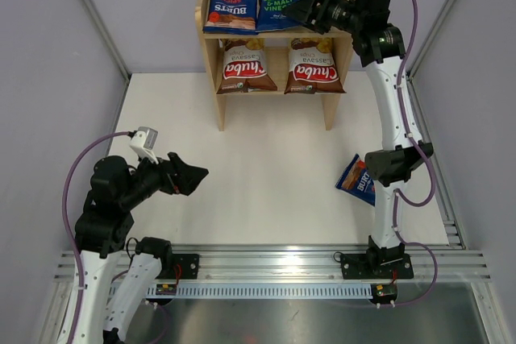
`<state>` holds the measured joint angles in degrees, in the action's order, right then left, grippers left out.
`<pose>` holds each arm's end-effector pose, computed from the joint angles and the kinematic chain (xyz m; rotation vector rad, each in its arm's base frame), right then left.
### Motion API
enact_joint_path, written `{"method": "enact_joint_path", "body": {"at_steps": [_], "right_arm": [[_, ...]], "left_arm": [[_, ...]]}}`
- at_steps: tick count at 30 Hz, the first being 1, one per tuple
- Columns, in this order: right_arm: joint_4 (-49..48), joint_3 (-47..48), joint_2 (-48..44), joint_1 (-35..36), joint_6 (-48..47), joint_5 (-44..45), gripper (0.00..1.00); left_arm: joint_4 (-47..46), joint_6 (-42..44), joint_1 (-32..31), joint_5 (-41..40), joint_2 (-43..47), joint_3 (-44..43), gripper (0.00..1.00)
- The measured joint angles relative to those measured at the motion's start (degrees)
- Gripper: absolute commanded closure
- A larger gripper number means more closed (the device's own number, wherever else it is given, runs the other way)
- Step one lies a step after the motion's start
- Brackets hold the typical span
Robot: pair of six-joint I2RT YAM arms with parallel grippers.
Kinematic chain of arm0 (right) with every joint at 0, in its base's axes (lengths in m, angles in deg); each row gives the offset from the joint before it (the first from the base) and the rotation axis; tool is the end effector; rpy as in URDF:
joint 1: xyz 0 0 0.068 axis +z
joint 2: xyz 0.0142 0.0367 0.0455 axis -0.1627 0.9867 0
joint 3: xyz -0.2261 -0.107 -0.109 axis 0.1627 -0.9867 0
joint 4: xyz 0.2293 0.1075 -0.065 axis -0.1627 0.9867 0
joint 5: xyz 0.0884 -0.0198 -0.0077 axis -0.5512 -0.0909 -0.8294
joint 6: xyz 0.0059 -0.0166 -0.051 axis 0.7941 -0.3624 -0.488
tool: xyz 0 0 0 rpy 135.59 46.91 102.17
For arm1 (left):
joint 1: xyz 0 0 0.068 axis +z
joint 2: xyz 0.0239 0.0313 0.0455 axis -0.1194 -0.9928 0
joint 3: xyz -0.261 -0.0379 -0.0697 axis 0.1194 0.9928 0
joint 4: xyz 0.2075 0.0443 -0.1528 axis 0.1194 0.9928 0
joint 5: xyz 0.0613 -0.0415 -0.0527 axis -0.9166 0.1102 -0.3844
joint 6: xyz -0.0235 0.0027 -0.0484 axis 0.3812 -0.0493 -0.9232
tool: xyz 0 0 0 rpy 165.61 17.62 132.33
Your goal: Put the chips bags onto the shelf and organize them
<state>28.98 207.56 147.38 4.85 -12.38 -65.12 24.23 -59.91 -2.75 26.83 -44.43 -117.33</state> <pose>0.4253 0.1292 0.5091 -0.1471 1.7472 1.2011 0.0905 -0.0317 0.3550 0.1319 1.9387 -0.8104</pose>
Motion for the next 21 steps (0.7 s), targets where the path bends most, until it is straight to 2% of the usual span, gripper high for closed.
{"method": "enact_joint_path", "body": {"at_steps": [5, 14, 21], "right_arm": [[1.3, 0.5, -0.2, 0.0, -3.5, 2.7, 0.32], [6.4, 0.7, -1.9, 0.4, -12.1, 13.1, 0.31], [9.2, 0.7, -3.1, 0.5, -15.4, 16.7, 0.25]], "left_arm": [[0.1, 0.0, -0.2, 0.2, 0.6, 0.0, 0.01], [0.0, 0.0, -0.3, 0.6, 0.7, 0.0, 0.01], [0.0, 0.0, -0.4, 0.5, 0.7, 0.1, 0.01]]}}
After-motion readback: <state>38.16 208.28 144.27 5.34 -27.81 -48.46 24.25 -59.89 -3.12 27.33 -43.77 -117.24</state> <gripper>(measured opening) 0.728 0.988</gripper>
